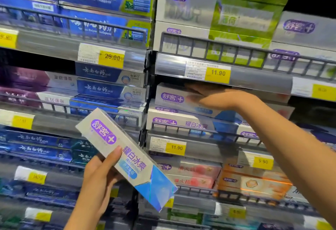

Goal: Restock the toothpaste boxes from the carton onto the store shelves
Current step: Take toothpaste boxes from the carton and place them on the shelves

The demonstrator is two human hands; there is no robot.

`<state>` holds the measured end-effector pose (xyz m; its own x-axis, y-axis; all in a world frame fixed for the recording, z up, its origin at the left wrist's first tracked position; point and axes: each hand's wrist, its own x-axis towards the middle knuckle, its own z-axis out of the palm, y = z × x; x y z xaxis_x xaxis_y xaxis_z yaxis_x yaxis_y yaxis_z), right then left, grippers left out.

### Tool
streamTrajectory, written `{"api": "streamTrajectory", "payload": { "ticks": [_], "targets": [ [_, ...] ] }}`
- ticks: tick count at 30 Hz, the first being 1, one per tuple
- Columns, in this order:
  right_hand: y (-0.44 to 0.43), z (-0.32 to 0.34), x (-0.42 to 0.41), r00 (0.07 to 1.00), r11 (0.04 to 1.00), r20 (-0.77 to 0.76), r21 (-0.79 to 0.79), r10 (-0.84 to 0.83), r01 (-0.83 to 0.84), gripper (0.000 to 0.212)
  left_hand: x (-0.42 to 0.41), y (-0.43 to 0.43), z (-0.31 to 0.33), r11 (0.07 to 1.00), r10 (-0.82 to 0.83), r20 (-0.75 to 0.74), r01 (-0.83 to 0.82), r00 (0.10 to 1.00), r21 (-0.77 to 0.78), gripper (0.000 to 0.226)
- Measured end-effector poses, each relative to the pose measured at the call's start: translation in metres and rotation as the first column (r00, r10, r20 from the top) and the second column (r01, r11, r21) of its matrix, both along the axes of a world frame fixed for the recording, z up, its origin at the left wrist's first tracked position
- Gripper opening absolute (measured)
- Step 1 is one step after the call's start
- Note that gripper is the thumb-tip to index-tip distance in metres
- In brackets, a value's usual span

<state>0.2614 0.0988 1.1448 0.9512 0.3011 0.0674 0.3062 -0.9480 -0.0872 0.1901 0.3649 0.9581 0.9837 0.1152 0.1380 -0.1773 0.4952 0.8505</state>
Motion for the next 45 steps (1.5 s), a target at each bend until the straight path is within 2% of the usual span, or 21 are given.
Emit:
{"api": "streamTrajectory", "payload": {
  "ticks": [4, 8, 12, 16, 19, 29, 33, 35, 36, 38, 40, 41, 43, 45],
  "targets": [
    [-0.015, -0.004, 0.004, 0.994, 0.996, 0.083, 0.054, -0.077, 0.072, 0.068, 0.005, 0.006, -0.005, 1.000, 0.016, -0.019, -0.016, 1.000, -0.002, 0.024],
    [-0.015, -0.003, 0.004, 0.999, 0.985, 0.042, 0.170, 0.002, -0.009, 0.053, 0.009, 0.008, -0.007, 0.999, 0.039, -0.034, -0.040, 0.999, -0.031, 0.014],
    [-0.010, -0.001, 0.014, 0.997, 0.992, 0.052, 0.114, 0.049, -0.054, 0.050, 0.010, 0.009, -0.005, 0.999, 0.039, -0.035, -0.040, 0.999, -0.031, 0.015],
    [-0.010, -0.001, 0.024, 0.998, 0.979, 0.029, 0.195, 0.059, -0.064, 0.054, 0.010, 0.012, -0.005, 0.999, 0.038, -0.028, -0.039, 0.999, -0.028, 0.023],
    [-0.013, -0.003, 0.030, 0.996, 0.977, 0.027, 0.191, 0.088, -0.092, 0.055, 0.011, 0.013, -0.005, 0.999, 0.036, -0.017, -0.037, 0.999, -0.028, 0.028],
    [-0.018, -0.005, 0.038, 0.996, 0.979, 0.033, 0.184, 0.081, -0.086, 0.057, 0.006, 0.006, -0.006, 0.999, 0.018, -0.038, -0.019, 0.999, -0.041, 0.024],
    [-0.017, -0.008, 0.024, 0.978, 0.981, 0.194, 0.158, 0.083, -0.114, 0.069, 0.001, 0.002, -0.002, 0.998, 0.011, -0.046, -0.014, 0.999, -0.067, 0.029],
    [-0.011, -0.015, 0.004, 0.982, 0.989, 0.185, 0.133, 0.039, -0.064, 0.072, -0.004, 0.000, 0.001, 0.996, 0.012, -0.055, -0.017, 0.998, -0.088, 0.032],
    [-0.006, -0.022, -0.006, 0.976, 0.996, 0.215, 0.069, 0.032, -0.048, 0.070, -0.005, 0.000, 0.002, 0.995, 0.010, -0.053, -0.015, 0.999, -0.099, 0.036],
    [0.005, -0.040, -0.025, 0.914, 0.985, 0.369, -0.032, 0.167, -0.167, 0.065, -0.009, -0.002, 0.006, 0.992, 0.006, -0.047, -0.012, 0.999, -0.128, 0.048],
    [0.018, -0.056, -0.046, 0.875, 0.934, 0.373, 0.055, 0.309, -0.354, 0.063, -0.013, -0.003, 0.011, 0.983, -0.002, -0.035, -0.004, 0.999, -0.183, 0.055],
    [0.022, -0.064, -0.055, 0.884, 0.914, 0.340, 0.133, 0.320, -0.382, 0.063, -0.015, -0.004, 0.013, 0.976, -0.003, -0.032, -0.004, 0.999, -0.220, 0.057],
    [0.033, -0.077, -0.074, 0.940, 0.902, 0.210, 0.286, 0.270, -0.323, 0.067, -0.018, -0.007, 0.018, 0.960, 0.003, -0.043, -0.015, 0.999, -0.278, 0.065],
    [0.046, -0.086, -0.090, 0.974, 0.878, 0.025, 0.428, 0.226, -0.215, 0.076, -0.021, -0.010, 0.023, 0.948, 0.007, -0.060, -0.026, 0.998, -0.317, 0.089]
  ]
}}
